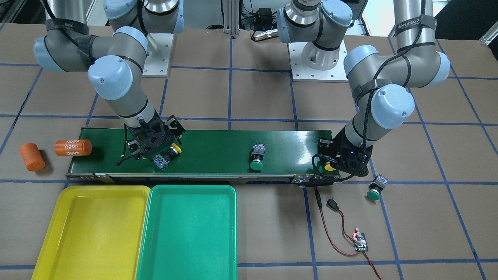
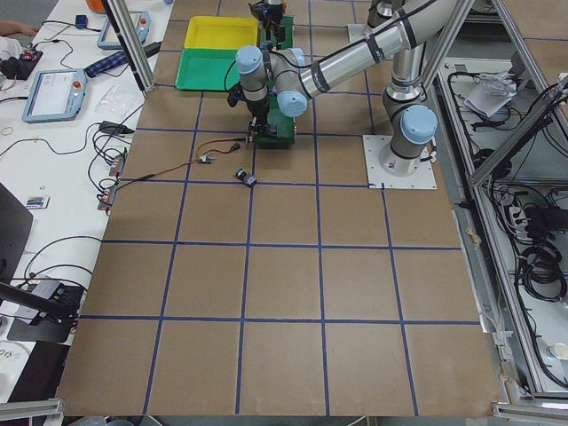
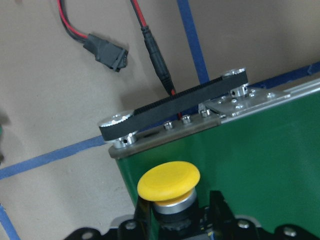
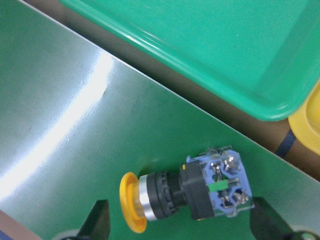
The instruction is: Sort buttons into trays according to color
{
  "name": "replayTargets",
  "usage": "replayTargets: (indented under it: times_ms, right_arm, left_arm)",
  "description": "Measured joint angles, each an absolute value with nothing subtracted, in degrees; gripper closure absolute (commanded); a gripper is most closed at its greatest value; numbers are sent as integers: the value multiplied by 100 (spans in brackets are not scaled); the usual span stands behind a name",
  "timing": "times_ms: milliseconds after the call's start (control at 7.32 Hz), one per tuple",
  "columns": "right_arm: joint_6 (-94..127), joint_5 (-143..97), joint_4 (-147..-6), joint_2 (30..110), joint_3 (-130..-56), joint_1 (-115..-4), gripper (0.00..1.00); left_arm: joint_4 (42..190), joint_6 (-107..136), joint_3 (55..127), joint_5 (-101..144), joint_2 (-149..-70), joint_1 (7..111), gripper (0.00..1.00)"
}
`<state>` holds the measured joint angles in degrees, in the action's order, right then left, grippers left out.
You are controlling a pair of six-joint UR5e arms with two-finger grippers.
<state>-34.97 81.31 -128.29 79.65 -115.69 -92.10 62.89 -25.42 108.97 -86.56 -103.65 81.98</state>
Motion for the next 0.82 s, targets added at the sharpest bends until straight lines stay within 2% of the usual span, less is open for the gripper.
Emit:
replayTargets:
  times_ms: [410, 820]
  right_arm:
    - [-4708, 8177, -12801, 7939, -11534, -9203, 0]
    - [-6587, 8548, -12795, 7943, -11545, -9195, 0]
  left_arm:
    - [6497, -2527, 10870, -8333, -10166, 8199, 0]
    - [6921, -2803, 10258, -8815, -10006, 7863, 0]
